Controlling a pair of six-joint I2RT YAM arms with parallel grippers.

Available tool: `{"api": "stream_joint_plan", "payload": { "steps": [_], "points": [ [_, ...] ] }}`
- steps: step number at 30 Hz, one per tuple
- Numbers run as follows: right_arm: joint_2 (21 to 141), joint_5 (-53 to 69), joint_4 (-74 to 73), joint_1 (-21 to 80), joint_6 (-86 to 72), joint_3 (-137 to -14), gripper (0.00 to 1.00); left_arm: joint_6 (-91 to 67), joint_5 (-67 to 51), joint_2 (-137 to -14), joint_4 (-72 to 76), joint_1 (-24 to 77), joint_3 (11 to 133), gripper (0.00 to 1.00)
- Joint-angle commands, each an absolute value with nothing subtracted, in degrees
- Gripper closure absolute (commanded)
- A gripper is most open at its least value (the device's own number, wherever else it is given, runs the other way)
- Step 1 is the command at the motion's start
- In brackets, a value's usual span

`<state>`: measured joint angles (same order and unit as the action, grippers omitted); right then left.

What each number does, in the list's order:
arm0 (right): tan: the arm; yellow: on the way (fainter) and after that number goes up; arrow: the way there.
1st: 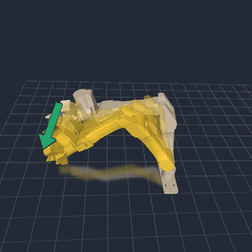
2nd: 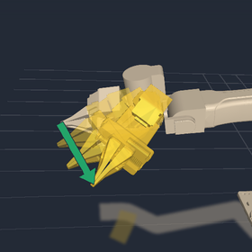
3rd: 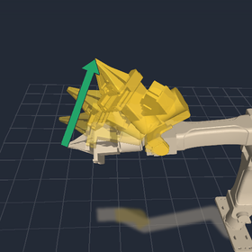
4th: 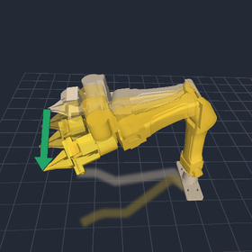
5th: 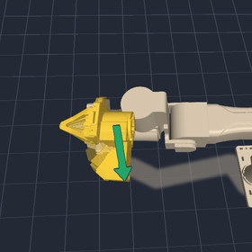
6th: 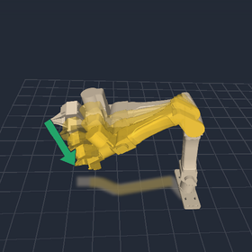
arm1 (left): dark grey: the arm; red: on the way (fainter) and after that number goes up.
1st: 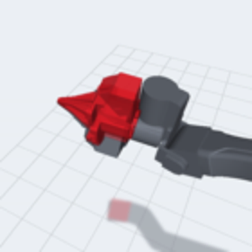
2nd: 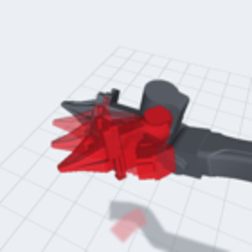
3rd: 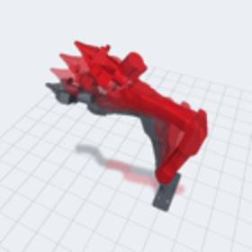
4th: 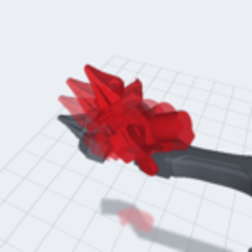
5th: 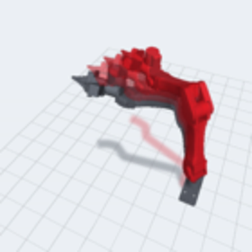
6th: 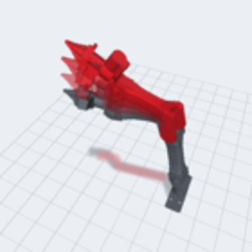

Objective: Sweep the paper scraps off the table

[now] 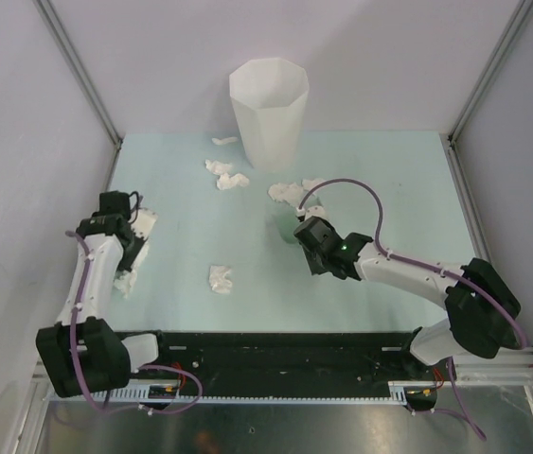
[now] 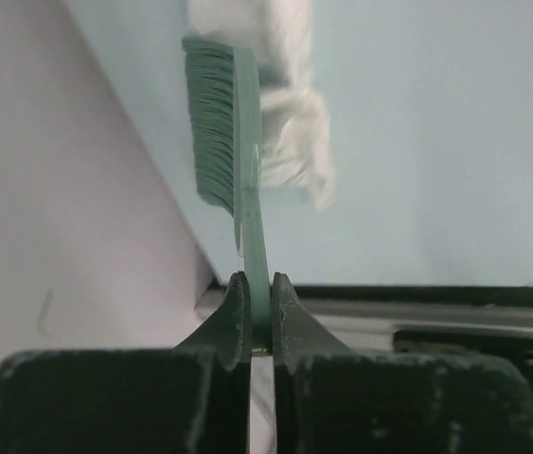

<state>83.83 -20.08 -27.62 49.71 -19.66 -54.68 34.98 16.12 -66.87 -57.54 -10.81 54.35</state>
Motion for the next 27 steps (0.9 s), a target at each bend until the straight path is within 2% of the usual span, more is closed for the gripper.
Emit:
{"api": "stream_joint_plan", "payload": {
  "steps": [1, 5, 9, 15, 23, 27],
  "points": [
    [80.5, -22.1, -28.8, 50.0, -20.5, -57.0, 1.00, 28.0, -6.6, -69.6, -57.7, -2.1, 59.9, 1.00],
    [78.8, -22.9, -30.3, 50.0, -20.5, -57.0, 1.00, 24.6, -16.5, -75.0, -58.4, 6.7, 64.9, 1.00],
    [77.5, -23.6, -32.7, 50.0, -20.3, -56.9, 1.00, 23.2, -18.5, -81.6, -58.4, 14.4, 70.8, 1.00],
    [75.2, -20.4, -36.7, 50.1, -19.6, -56.5, 1.00, 22.7, -12.1, -84.2, -58.4, 15.8, 79.5, 1.00],
    [73.5, -19.9, -37.9, 50.2, -19.9, -54.8, 1.00, 23.9, -11.5, -73.3, -58.6, 15.9, 84.1, 1.00],
    [73.7, -18.7, -35.3, 50.2, -18.5, -54.8, 1.00, 26.2, 1.5, -72.5, -52.0, 15.8, 85.5, 1.00]
  ]
}}
